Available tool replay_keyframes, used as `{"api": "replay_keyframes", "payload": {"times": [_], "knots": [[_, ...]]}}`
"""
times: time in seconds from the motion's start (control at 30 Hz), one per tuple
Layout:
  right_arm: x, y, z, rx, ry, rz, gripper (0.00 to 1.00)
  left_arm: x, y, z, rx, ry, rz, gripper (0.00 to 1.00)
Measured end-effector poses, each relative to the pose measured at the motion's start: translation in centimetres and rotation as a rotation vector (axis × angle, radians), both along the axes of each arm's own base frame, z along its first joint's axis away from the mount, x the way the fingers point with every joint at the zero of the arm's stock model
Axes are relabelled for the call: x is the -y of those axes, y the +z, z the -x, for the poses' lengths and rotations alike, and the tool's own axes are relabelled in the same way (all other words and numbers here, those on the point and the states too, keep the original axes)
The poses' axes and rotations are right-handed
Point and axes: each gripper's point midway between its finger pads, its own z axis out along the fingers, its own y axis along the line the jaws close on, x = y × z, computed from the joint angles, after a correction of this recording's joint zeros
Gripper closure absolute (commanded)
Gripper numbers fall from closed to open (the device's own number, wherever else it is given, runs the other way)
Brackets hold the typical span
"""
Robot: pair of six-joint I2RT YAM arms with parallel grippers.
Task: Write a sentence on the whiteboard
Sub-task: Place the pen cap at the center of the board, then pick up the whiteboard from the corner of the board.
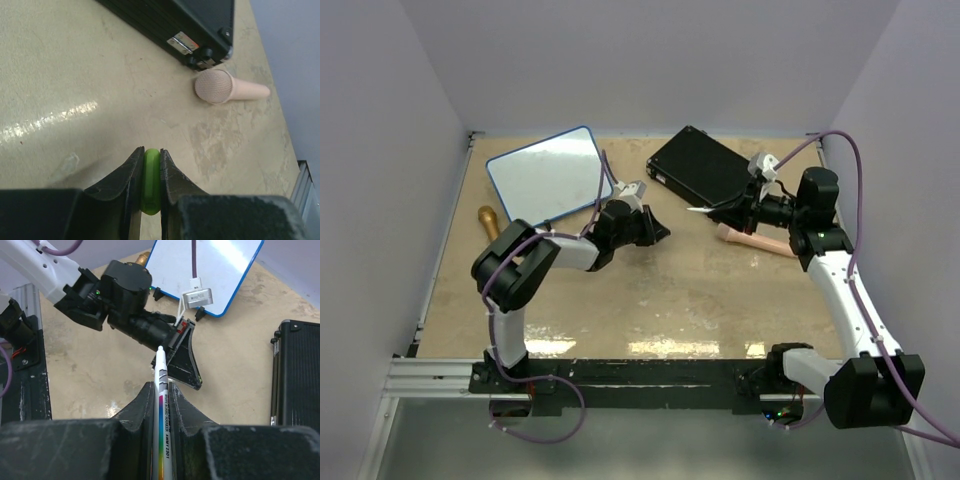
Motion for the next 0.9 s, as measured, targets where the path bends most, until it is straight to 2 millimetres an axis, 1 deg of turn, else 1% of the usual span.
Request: {"api": "replay_keyframes", "payload": {"times": [0.07, 0.17, 0.2, 0.33, 0.6, 0.77, 0.83, 0.9], "knots": [[0.4, 0.0, -0.2, -0.002, -0.012, 0.001, 1.00, 0.5, -0.9, -1.0, -0.021, 0.020, -0.016, 0.94], [0.6, 0.0, -0.4, 0.000, -0.022, 0.001, 1.00, 0.9, -2.1, -2.2, -0.047, 0.043, -0.049, 0.88], [0.7, 0.0, -0.4, 0.001, -0.024, 0.002, 1.00, 1.0, -2.4, -2.4, -0.054, 0.048, -0.058, 0.84], [0.7, 0.0, -0.4, 0.002, -0.024, 0.002, 1.00, 1.3, -3.0, -3.1, -0.073, 0.064, -0.085, 0.77], [0.7, 0.0, -0.4, 0.003, -0.024, 0.003, 1.00, 0.7, -3.9, -3.0, -0.103, 0.083, -0.125, 0.61], [0.8, 0.0, -0.4, 0.003, -0.025, 0.003, 1.00, 0.3, -4.3, -3.0, -0.109, 0.092, -0.148, 0.58], [0.9, 0.0, -0.5, 0.003, -0.029, 0.003, 1.00, 0.1, -3.9, -2.9, -0.104, 0.090, -0.156, 0.57], [1.0, 0.0, -0.5, 0.003, -0.033, 0.003, 1.00, -0.3, -2.8, -2.7, -0.089, 0.092, -0.153, 0.56]]}}
